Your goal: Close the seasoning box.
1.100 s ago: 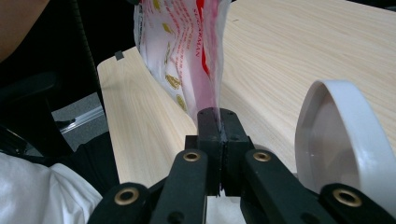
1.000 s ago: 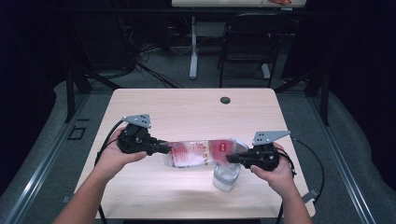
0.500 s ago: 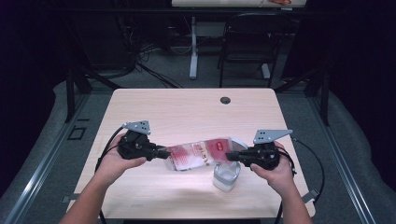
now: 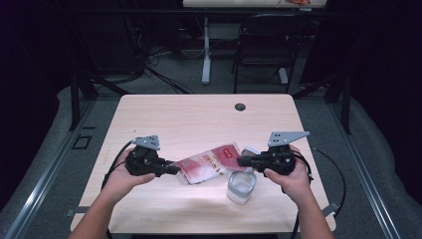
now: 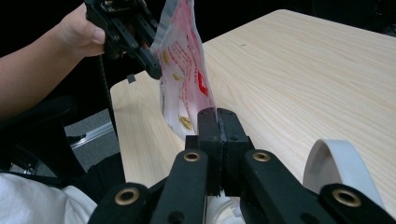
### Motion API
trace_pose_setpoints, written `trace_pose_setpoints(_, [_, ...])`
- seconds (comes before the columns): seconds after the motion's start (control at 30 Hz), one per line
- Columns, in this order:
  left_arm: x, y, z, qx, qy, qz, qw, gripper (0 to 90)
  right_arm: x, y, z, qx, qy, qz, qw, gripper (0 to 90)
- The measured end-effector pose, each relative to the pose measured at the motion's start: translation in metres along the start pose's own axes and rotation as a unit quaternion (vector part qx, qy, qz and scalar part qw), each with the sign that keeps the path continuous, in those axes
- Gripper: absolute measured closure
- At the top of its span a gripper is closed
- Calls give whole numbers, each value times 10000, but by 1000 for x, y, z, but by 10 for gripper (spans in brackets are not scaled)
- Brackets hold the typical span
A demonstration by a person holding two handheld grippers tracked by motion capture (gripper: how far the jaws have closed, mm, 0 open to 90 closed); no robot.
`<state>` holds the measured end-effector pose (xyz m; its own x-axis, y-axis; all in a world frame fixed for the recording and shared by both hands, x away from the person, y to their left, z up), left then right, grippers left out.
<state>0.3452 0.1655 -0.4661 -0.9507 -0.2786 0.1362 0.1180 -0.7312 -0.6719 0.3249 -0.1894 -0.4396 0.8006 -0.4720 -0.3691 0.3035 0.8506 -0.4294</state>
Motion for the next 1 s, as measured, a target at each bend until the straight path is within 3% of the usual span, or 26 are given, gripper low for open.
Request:
trace_pose_setpoints(0.17, [0,3,-5,23,-31,-35,10000,785,-4,2,6,37,13,-24,10000,897])
trace_pose_setpoints(0.73, [-6,10,-25,200,-181,-74,9996,786,-15,13,29,-320,-144,-164,9993,897])
trace_pose_setpoints(1.0, [-7,10,-29,257,-182,-49,9995,785,-24,17,40,-330,-260,-195,9989,897])
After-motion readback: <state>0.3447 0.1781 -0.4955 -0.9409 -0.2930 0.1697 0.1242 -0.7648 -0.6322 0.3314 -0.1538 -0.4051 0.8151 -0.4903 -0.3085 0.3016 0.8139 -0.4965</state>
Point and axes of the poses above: each handheld gripper's, and its own axes: y roughly forward along the jaws, z roughly out of its top, x roughly to its right, the point moved 2 cm from there along y, roughly forward along the jaws, and after that the axes turned 8 degrees about y, right-handed, at the moved point
